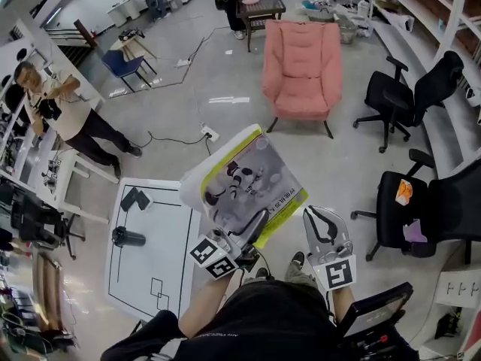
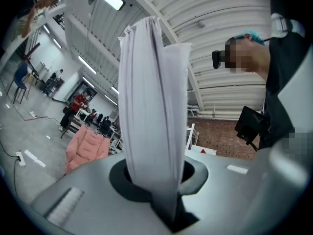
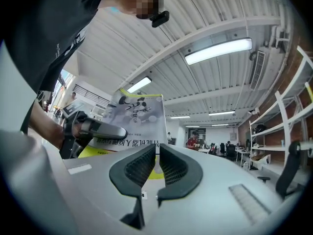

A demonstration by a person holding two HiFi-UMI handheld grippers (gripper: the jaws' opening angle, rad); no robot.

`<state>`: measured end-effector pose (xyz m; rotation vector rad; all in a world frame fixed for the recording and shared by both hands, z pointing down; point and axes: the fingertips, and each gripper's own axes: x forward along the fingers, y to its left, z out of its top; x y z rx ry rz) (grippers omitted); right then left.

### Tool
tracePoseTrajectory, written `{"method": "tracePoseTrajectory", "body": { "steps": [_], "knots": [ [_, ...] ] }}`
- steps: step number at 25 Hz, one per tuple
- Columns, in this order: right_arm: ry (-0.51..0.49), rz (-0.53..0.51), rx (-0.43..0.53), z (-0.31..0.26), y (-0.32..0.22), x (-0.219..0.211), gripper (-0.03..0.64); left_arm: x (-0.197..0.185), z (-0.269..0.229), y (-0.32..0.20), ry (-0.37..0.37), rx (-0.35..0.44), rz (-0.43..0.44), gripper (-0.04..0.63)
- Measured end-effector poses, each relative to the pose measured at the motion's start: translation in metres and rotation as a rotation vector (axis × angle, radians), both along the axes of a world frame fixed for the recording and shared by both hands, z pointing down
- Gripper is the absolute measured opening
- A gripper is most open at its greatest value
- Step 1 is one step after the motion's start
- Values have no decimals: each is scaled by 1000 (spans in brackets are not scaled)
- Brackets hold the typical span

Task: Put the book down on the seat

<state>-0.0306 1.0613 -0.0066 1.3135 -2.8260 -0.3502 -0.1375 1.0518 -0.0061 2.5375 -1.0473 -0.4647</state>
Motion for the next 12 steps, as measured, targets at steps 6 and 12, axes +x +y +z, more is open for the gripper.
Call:
{"method": "tracePoseTrajectory", "body": {
  "steps": [6,12],
  "knots": [
    [14,-42,-29,5,-46,35,38,25,-1,-38,-36,-7,-48,67],
    [-9,-24,-27,3,-85,38,38,25,5,-77,-24,-33,-53,67]
  ]
}}
